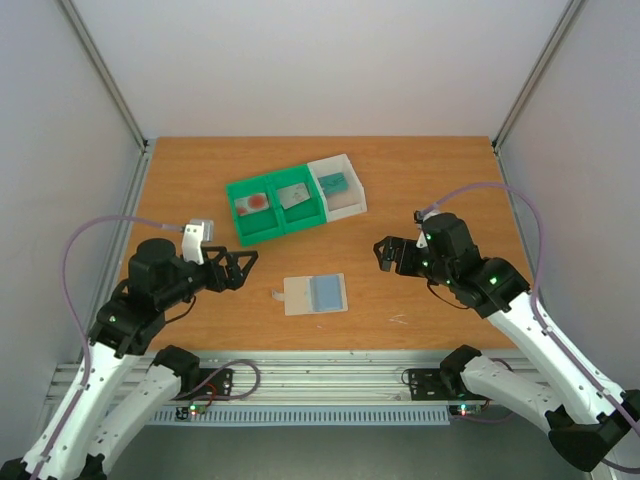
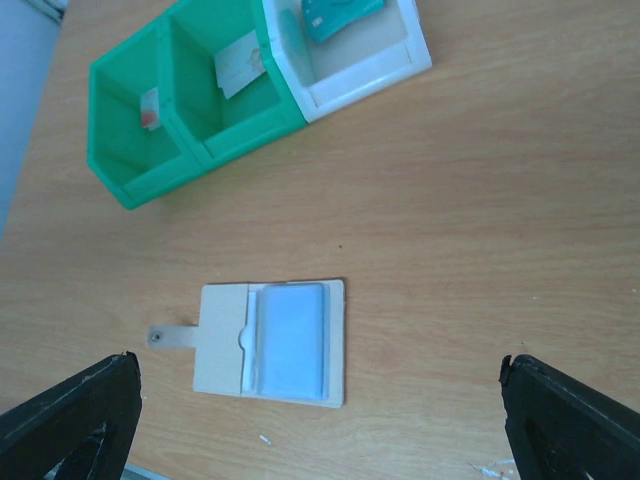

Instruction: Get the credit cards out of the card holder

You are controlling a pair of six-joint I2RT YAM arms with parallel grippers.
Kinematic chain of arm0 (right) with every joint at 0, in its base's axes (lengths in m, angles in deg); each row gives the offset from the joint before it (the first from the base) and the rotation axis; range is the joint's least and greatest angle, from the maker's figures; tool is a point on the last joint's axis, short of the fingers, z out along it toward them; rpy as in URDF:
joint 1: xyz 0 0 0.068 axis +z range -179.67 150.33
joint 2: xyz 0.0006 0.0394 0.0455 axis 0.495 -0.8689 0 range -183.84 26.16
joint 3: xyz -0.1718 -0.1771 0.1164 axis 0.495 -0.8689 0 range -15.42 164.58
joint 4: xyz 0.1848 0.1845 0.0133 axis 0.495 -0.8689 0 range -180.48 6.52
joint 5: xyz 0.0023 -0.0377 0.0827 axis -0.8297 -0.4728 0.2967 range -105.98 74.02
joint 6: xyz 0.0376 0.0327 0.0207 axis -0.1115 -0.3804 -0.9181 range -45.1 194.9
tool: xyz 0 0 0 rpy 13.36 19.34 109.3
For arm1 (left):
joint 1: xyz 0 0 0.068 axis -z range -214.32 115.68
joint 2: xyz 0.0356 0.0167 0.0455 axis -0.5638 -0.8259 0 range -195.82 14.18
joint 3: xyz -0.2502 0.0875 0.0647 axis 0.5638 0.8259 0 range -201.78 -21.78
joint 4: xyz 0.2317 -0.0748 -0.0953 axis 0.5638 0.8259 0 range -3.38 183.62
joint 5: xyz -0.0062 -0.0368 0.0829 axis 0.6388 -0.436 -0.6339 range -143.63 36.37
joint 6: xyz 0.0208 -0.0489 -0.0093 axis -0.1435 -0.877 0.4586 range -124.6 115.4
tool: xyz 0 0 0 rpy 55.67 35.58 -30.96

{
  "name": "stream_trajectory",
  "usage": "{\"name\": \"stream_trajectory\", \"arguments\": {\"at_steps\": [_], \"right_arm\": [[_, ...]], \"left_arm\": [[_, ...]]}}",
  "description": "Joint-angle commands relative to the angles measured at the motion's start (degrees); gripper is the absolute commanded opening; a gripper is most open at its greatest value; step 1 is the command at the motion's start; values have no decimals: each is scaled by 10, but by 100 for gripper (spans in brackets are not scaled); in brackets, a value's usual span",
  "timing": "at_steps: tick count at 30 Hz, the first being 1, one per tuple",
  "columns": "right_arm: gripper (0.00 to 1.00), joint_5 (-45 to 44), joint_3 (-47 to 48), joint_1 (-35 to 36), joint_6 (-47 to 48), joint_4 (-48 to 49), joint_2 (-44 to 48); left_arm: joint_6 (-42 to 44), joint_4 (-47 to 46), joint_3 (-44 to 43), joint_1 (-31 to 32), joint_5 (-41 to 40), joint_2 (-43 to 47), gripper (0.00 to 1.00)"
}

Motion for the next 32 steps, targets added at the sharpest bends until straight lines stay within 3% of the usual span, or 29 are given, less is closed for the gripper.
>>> {"name": "stream_trajectory", "arguments": {"at_steps": [1,20,32], "right_arm": [[98,-5,26,-3,19,7,13],[98,47,86,-3,54,-10,3],[98,60,67,-3,38,1,10]], "left_arm": [[0,-29,-23,-1,-16,12,99],[-5,-50,-38,-1,-26,17,99],[-1,-60,-32,-1,-46,-7,99]]}}
